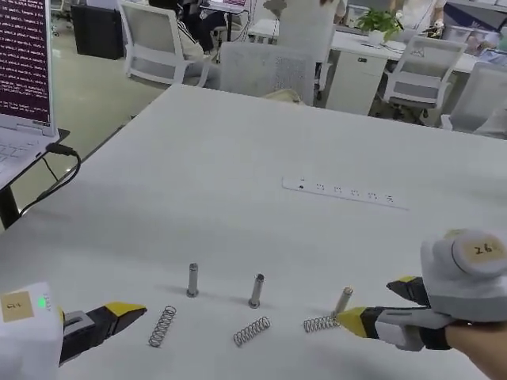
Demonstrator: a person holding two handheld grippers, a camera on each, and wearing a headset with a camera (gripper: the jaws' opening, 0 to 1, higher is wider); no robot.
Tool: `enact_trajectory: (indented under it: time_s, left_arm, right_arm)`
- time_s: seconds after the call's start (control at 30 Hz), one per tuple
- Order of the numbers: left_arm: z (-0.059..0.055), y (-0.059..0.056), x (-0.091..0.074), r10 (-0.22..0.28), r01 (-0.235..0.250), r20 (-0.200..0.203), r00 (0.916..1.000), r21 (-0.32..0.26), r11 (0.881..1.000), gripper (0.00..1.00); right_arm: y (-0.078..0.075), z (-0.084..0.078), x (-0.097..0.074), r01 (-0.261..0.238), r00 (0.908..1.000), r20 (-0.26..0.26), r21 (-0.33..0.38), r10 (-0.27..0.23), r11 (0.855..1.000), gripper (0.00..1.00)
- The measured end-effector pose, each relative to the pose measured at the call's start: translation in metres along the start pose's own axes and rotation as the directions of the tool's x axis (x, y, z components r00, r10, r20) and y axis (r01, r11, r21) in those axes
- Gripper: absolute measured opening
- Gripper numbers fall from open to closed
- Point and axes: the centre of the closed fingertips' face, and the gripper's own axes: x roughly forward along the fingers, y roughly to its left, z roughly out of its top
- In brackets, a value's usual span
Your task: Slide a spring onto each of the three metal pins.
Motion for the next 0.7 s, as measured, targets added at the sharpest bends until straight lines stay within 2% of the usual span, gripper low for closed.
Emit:
enact_trajectory:
  time_s: [0.33, 0.7]
  left_arm:
    - [0.001, 0.001, 0.002, -0.007, 0.007, -0.007, 0.9999, 0.006, 1.0, 0.83]
    - [0.007, -0.003, 0.007, -0.037, 0.038, -0.022, 0.9991, 0.038, 0.999, 0.82]
  right_arm:
    - [0.007, -0.004, -0.004, -0.013, 0.9997, 0.019, -0.001, 0.013, 1.0, 0.71]
    - [0.008, -0.014, -0.012, -0.01, 0.9995, 0.029, 0.019, 0.009, 1.0, 0.73]
